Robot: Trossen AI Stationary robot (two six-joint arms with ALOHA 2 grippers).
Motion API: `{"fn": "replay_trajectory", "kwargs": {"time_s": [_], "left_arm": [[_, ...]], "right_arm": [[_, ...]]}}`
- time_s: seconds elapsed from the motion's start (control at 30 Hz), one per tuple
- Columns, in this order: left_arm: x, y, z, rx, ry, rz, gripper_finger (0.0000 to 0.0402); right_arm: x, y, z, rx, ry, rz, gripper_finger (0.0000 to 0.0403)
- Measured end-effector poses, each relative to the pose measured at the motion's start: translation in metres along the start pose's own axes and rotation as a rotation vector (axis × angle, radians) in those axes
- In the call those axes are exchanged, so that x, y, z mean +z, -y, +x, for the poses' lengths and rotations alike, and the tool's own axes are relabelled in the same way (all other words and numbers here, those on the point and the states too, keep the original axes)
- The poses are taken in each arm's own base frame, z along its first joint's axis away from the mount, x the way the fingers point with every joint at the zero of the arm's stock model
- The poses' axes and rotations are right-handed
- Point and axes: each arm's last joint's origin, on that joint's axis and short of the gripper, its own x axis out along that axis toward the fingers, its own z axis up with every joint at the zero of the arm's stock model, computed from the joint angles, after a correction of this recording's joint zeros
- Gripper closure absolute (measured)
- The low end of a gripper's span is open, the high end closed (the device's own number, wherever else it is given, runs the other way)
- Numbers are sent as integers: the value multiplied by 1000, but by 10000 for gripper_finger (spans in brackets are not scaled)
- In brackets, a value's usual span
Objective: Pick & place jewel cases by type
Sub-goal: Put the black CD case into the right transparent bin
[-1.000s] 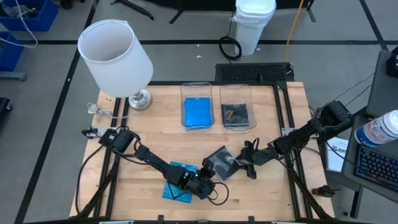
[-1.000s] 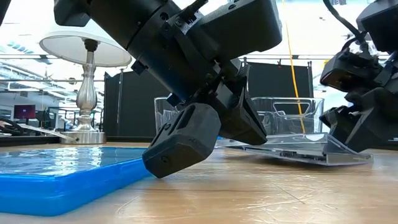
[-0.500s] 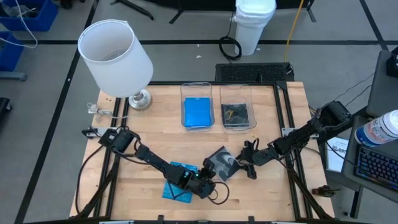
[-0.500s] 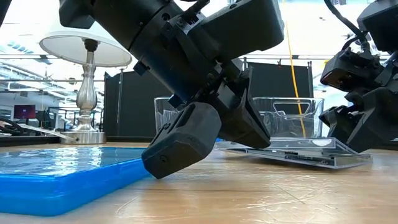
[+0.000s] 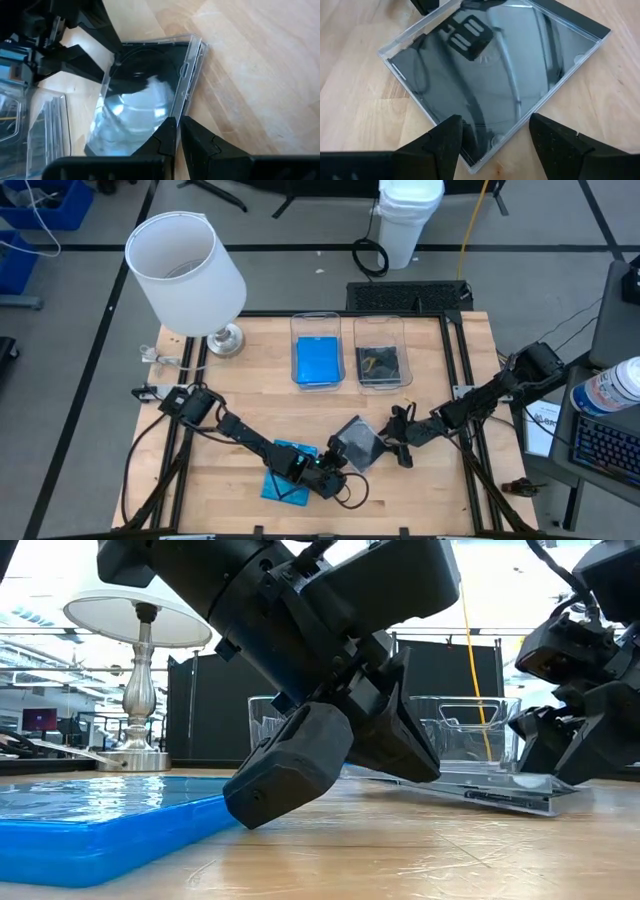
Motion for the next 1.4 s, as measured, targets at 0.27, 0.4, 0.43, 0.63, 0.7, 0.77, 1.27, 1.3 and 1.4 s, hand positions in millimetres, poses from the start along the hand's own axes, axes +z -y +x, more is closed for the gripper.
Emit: {"fn": "replay_trajectory", "kwargs": {"time_s": [0.27, 0.4, 0.43, 0.63, 0.7, 0.77, 1.27, 1.3, 1.4], "left_arm": [[0, 0, 0, -8, 7, -1, 366], [0, -1, 1, -14, 7, -8, 366], [-1, -1, 2, -18, 8, -9, 366], [-2, -3, 3, -37, 11, -29, 366], [-2, -3, 4, -40, 10, -35, 366], [-2, -3, 4, -39, 11, -34, 366], [-3, -5, 5, -52, 20, -38, 366], [-3, -5, 5, -53, 20, -39, 366], [-4, -6, 7, -77, 25, -46, 366]], "right_arm": [[3, 0, -3, -2, 22, -32, 181], [5, 0, -4, -16, 46, -28, 181], [6, 0, -5, -16, 52, -27, 181], [8, -1, -7, -11, 68, -19, 181], [8, -1, -7, -9, 67, -11, 181], [8, -1, -7, -6, 66, 7, 181], [9, -1, -7, 3, 72, 62, 181], [9, -1, -7, 1, 73, 35, 181], [9, -1, -7, -1, 75, -22, 181]]}}
